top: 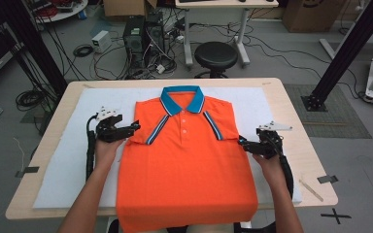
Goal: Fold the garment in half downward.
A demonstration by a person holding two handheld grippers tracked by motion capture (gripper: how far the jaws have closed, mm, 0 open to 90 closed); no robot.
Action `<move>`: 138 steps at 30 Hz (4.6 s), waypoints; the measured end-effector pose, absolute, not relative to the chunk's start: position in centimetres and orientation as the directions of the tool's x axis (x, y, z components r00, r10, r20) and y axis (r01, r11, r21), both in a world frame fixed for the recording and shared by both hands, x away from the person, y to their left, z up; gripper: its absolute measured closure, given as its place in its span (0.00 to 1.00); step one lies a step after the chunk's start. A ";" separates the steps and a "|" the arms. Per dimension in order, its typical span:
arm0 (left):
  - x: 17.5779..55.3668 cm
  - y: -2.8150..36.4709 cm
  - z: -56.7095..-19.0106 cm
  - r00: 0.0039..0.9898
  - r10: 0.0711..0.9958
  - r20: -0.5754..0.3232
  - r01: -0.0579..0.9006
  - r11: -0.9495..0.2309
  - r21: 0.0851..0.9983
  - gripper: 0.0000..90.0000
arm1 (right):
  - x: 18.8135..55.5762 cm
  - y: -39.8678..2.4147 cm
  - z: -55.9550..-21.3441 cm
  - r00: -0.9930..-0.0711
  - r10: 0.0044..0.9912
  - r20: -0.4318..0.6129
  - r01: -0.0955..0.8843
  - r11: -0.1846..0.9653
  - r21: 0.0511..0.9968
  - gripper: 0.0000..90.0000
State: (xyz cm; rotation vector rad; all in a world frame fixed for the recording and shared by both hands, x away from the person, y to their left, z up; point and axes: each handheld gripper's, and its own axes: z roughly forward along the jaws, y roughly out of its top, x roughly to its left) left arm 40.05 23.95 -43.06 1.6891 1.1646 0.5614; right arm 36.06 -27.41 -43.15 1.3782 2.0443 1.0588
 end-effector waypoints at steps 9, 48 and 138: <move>37.0 25.2 -43.8 0.407 0.900 -0.157 0.492 -0.071 0.868 0.22 | 35.3 -27.9 -43.8 -0.391 0.919 0.052 0.592 0.208 0.778 0.33; 26.8 24.9 -45.4 0.348 0.921 -0.175 0.620 -0.086 0.780 0.84 | 27.1 -27.9 -44.2 -0.482 0.874 0.059 0.617 0.291 0.731 0.95; 44.1 25.4 -44.2 0.461 0.867 -0.188 0.536 -0.103 0.838 0.30 | 44.4 -24.8 -41.7 -0.488 0.871 0.064 0.642 0.308 0.702 0.24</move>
